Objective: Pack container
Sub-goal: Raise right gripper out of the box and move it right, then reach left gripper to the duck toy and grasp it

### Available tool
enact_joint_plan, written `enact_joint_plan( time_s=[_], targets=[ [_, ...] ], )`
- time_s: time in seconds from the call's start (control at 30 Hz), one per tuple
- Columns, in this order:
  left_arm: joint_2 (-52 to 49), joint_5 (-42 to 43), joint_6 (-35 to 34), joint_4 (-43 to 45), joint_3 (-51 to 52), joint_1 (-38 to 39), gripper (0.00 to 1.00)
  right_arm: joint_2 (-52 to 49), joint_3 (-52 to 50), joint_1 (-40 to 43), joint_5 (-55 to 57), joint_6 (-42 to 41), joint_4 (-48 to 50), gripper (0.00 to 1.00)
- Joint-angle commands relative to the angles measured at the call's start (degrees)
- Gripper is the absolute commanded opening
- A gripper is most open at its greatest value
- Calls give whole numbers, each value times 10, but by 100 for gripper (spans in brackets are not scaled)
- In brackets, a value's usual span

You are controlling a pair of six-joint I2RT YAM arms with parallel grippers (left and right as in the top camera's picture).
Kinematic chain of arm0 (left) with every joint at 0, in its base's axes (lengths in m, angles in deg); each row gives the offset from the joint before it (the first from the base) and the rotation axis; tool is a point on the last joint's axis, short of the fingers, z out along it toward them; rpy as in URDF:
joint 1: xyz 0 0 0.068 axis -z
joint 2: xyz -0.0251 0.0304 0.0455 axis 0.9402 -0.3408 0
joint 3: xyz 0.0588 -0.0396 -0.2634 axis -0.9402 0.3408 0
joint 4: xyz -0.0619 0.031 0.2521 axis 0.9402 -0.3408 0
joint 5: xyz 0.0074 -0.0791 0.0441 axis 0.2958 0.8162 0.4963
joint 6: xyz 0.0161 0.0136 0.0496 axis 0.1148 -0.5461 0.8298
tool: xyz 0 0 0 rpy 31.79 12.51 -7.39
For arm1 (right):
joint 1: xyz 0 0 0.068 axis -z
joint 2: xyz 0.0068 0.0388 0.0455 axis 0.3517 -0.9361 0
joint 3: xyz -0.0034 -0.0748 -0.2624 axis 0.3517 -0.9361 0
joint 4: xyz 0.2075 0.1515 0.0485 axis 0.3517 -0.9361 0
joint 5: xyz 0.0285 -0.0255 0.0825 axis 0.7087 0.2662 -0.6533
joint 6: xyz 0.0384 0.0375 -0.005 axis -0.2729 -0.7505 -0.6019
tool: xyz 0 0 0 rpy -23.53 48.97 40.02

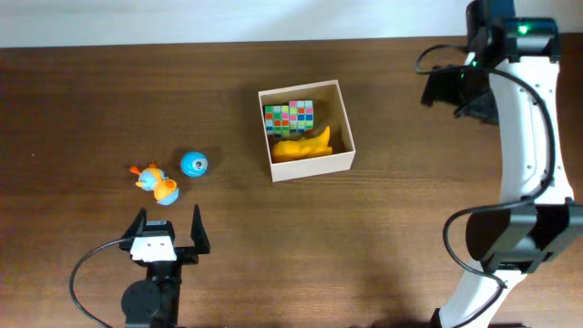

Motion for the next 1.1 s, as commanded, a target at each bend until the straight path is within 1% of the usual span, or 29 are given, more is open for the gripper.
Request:
enact_joint_plan(
  time_s=[0.0,0.07,0.2,0.33,0.43,0.53,0.57,0.6,0.67,0.8,0.83,0.9,1.0,1.07],
  targets=[
    [4,-8,7,6,4,-2,99,-2,-51,4,-71,49,22,99],
    [4,-9,7,4,4,-2,99,-2,-72,3,-83,67,30,99],
    [4,-51,7,21,4,-3,99,-2,-93,3,-81,66,34,99],
    [3,0,7,21,-4,-3,99,-2,-94,3,-81,66,33,99],
    [-12,28,7,-14,-35,-2,99,-2,-94,3,-82,66,33,99],
    [-52,22,10,-68,-97,-3,99,-2,-94,3,-82,66,33,99],
    [-78,20,19,-89,-132,-3,99,-2,-94,3,-82,66,33,99],
    [-125,10,29,-121,-191,-3,99,-2,-94,3,-82,66,33,99],
    [-197,-4,43,-169,-272,-3,99,-2,-94,3,-82,66,33,99],
    [-364,2,44,-272,-437,-3,99,-2,-94,3,-82,66,33,99],
    [-414,4,44,-311,-488,-3,99,-2,-94,3,-82,66,33,99],
    [-499,28,44,-388,-575,-2,99,-2,-94,3,-82,66,33,99],
    [-610,96,44,-489,-688,-2,99,-2,-94,3,-82,66,33,99],
    [-674,143,44,-525,-738,-2,99,-2,-94,3,-82,66,33,99]
  ],
)
